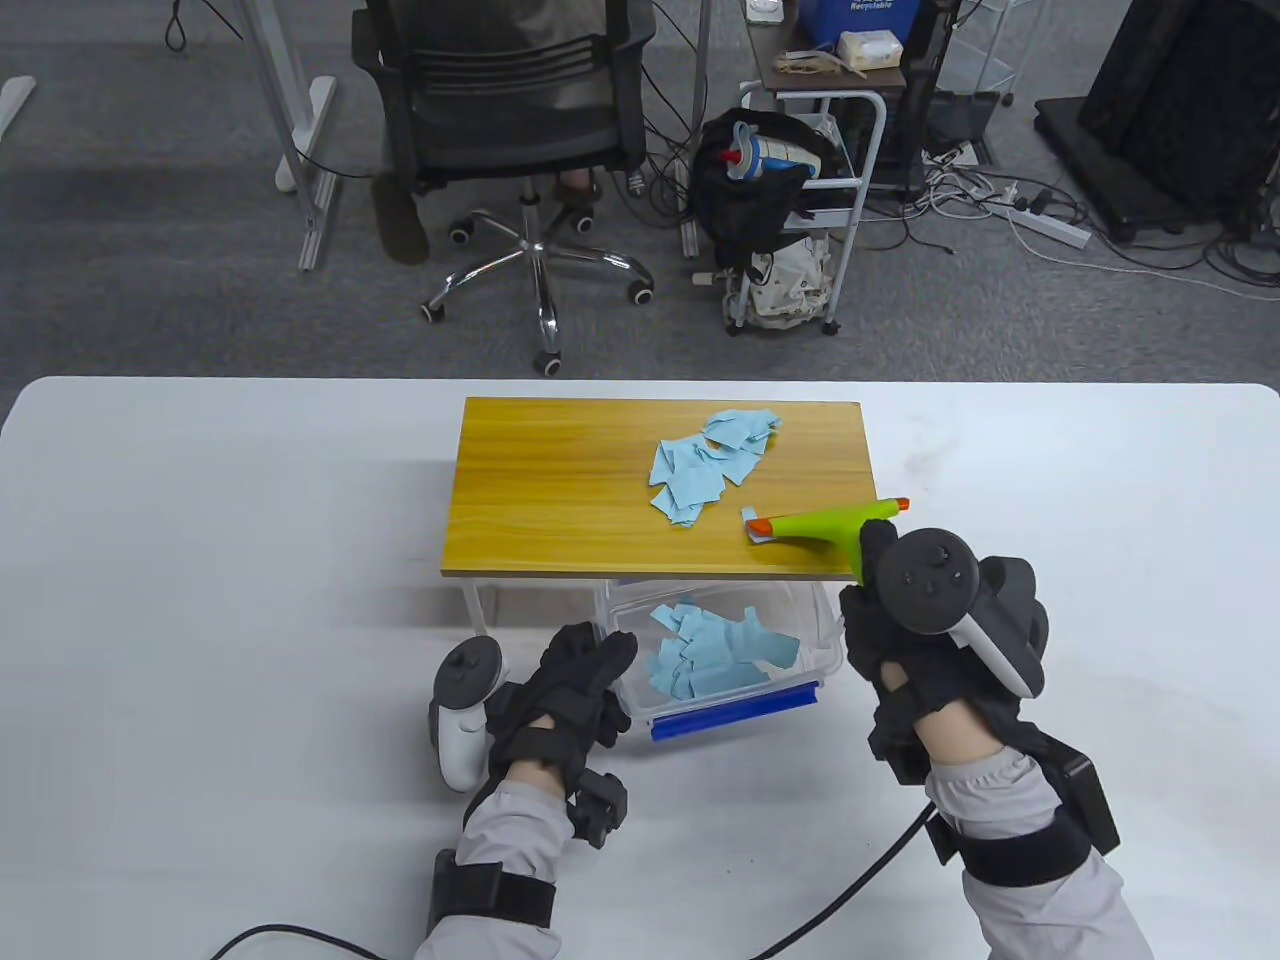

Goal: Scrape paper scraps from tabletop organizer into plastic storage box

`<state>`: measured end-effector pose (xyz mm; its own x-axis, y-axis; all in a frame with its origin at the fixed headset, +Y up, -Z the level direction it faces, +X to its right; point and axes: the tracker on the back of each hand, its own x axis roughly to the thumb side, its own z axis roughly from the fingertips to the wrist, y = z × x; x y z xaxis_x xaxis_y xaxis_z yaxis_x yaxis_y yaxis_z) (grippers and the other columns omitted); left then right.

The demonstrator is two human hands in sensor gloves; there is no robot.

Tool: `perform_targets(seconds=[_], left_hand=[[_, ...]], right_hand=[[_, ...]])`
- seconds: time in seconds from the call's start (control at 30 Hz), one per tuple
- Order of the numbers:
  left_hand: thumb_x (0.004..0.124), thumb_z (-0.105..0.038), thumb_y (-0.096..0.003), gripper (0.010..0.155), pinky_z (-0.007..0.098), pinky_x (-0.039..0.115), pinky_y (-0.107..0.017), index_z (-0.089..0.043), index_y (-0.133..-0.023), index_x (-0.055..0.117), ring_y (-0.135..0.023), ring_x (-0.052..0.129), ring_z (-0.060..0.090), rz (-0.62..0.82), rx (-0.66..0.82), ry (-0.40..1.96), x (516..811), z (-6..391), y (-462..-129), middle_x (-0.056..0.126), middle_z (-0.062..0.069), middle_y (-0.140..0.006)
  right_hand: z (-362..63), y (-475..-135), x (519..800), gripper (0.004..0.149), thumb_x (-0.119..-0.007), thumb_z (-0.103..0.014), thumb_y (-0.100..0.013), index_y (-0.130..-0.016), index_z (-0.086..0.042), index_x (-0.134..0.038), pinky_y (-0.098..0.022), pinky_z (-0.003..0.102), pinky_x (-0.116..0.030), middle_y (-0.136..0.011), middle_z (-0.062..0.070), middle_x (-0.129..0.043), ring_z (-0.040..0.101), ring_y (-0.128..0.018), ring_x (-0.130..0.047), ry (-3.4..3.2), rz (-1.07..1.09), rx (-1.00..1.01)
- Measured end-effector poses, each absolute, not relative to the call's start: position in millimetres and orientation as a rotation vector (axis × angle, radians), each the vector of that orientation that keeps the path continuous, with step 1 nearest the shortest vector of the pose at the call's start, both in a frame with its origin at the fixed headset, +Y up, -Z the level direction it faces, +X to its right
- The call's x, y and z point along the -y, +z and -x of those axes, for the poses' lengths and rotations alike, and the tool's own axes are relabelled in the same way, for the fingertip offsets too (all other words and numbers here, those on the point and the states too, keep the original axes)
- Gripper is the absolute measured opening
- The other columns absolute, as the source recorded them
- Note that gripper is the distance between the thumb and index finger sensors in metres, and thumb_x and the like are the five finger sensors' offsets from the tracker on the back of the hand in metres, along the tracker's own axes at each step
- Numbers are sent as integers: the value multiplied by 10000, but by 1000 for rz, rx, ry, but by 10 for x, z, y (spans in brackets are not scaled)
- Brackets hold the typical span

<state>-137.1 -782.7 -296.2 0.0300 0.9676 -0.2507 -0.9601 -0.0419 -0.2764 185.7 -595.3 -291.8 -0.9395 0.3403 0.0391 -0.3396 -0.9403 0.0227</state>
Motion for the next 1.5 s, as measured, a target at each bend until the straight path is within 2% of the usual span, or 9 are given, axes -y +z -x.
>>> perform_targets(seconds=[0.27, 0.5, 0.67, 0.9, 1.07, 1.2, 1.37, 1.5], left_hand=[[794, -562, -597, 699, 183, 856, -220, -138, -995, 406, -380, 934, 145, 406, 21, 1538, 7829, 1378, -2967, 689, 121, -743], [794, -562, -598, 698, 182, 856, -220, -139, -995, 406, -380, 934, 145, 411, 23, 1538, 7830, 1377, -2969, 689, 120, -743], [791, -564, -600, 697, 180, 857, -222, -141, -996, 403, -382, 934, 143, 413, 17, 1536, 7825, 1384, -2972, 687, 119, -745], [789, -565, -603, 698, 178, 857, -224, -139, -998, 401, -384, 934, 140, 429, 15, 1542, 7817, 1390, -2983, 687, 118, -746], [790, -565, -602, 698, 179, 857, -222, -139, -997, 403, -382, 934, 141, 433, 15, 1543, 7808, 1391, -3001, 688, 119, -745], [786, -568, -606, 698, 176, 857, -226, -140, -999, 399, -387, 934, 137, 445, 19, 1549, 7804, 1395, -3015, 686, 116, -748], [788, -567, -605, 699, 176, 857, -224, -139, -999, 401, -384, 934, 138, 441, 16, 1543, 7799, 1402, -3022, 688, 117, -746], [788, -566, -605, 699, 178, 857, -224, -138, -998, 401, -384, 934, 138, 444, 16, 1551, 7800, 1399, -3023, 687, 119, -746]], right_hand=[[-1847, -2703, 5830, 621, -810, -298, -485, -1017, -68, -588, -201, 527, -877, -695, 330, -887, 267, -168, -1004, 2738, -221, -117], [-1810, -2693, 5659, 610, -835, -294, -469, -1005, -75, -641, -199, 534, -879, -680, 330, -910, 273, -163, -1008, 2702, -277, -52], [-1768, -3018, 5671, 612, -822, -294, -480, -1013, -77, -615, -218, 540, -873, -696, 330, -893, 278, -190, -1010, 2610, -238, 62], [-1487, -3620, 5683, 617, -806, -298, -493, -1030, -112, -567, -294, 567, -852, -758, 307, -856, 306, -286, -1007, 2608, -170, 239], [-1390, -4043, 5808, 619, -812, -296, -493, -1031, -126, -558, -323, 580, -839, -779, 302, -841, 322, -322, -1001, 2582, -72, 92], [-1369, -4224, 5940, 612, -826, -295, -492, -1026, -136, -572, -328, 593, -832, -781, 303, -842, 338, -328, -999, 2543, -13, 28], [-1365, -4286, 6057, 599, -830, -305, -487, -1017, -153, -593, -324, 592, -839, -778, 291, -856, 332, -317, -1007, 2584, -26, -61], [-1431, -4238, 6069, 608, -874, -304, -466, -1004, -170, -623, -316, 597, -840, -766, 288, -870, 342, -294, -1006, 2544, -112, -95]])
